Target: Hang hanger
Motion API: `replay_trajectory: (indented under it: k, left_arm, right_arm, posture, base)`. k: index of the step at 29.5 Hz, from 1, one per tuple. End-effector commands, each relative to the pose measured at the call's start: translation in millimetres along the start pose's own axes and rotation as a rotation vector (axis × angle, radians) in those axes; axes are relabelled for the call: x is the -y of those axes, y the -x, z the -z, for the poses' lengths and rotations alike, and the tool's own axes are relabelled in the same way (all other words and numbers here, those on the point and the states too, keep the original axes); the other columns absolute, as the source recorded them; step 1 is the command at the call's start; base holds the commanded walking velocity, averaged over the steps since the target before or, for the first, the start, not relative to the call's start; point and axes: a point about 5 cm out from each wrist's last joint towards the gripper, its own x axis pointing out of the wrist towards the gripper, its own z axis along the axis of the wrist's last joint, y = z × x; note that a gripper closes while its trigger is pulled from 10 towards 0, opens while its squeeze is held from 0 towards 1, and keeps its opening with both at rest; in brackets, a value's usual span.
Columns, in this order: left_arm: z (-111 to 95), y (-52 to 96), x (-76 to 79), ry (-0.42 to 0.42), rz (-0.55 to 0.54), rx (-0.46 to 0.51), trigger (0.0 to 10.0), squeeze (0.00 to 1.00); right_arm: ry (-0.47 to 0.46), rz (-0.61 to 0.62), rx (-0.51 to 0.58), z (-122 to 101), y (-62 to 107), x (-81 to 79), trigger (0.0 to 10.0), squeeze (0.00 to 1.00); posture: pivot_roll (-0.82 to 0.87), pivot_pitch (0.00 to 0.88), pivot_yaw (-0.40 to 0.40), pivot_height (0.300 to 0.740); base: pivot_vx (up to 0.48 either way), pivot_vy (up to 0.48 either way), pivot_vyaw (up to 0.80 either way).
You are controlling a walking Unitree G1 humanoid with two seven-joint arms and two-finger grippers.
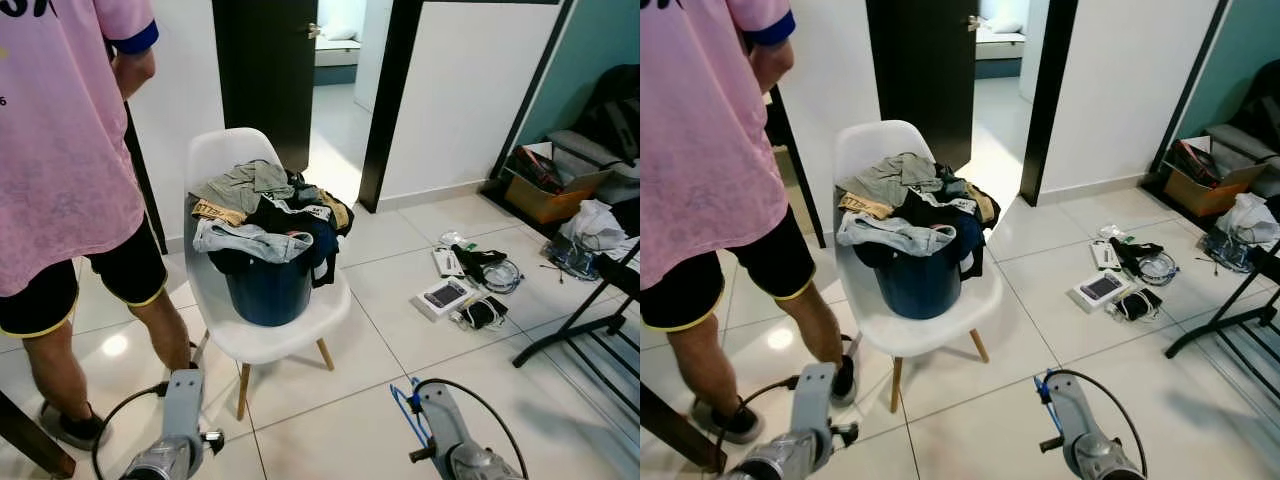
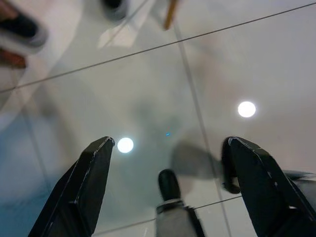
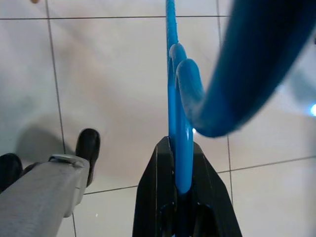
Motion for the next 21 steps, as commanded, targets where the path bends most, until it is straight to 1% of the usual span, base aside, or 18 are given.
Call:
replay_trajectory:
  k: [1,2,3,10,21]
  left_arm:
    - [2.3,0.4,-4.7,-0.006,-0.006,-0.007,10.0,0.0]
    - [2.6,0.4,-5.6,-0.006,-0.009,-0.007,10.0,0.0]
    - [3.3,0.6,-6.9,-0.006,-0.011,-0.009,10.0,0.0]
    - [8.2,1.2,-11.4,0.003,-0.02,-0.018,10.0,0.0]
    - [6.1,1.0,-8.9,0.011,-0.009,-0.007,10.0,0.0]
  right_arm:
    - [0.012,-0.002,0.017,-3.5,-0.4,-1.8,10.0,0.0]
    - [0.01,-0.004,0.02,-3.8,-0.5,-2.6,10.0,0.0]
    - [0.017,-0.006,0.021,-4.0,-0.6,-3.6,10.0,0.0]
    - [0.02,-0.014,0.028,-4.5,-0.7,-5.3,10.0,0.0]
    - [0.03,-0.015,0.026,-4.9,-0.5,-3.4,10.0,0.0]
  posture:
    - [0.0,0.0,0.01,0.74]
    - [0.0,0.0,0.01,0.74]
    - [-0.01,0.0,0.029,0.74]
    - [0.0,0.0,0.03,0.74]
    - [0.01,0.0,0.01,0.74]
  base:
    - [0.0,-0.439,0.0]
    - [0.0,-0.439,0.0]
    - [0.0,-0.435,0.0]
    - [0.0,-0.436,0.0]
    - [0.0,-0.435,0.0]
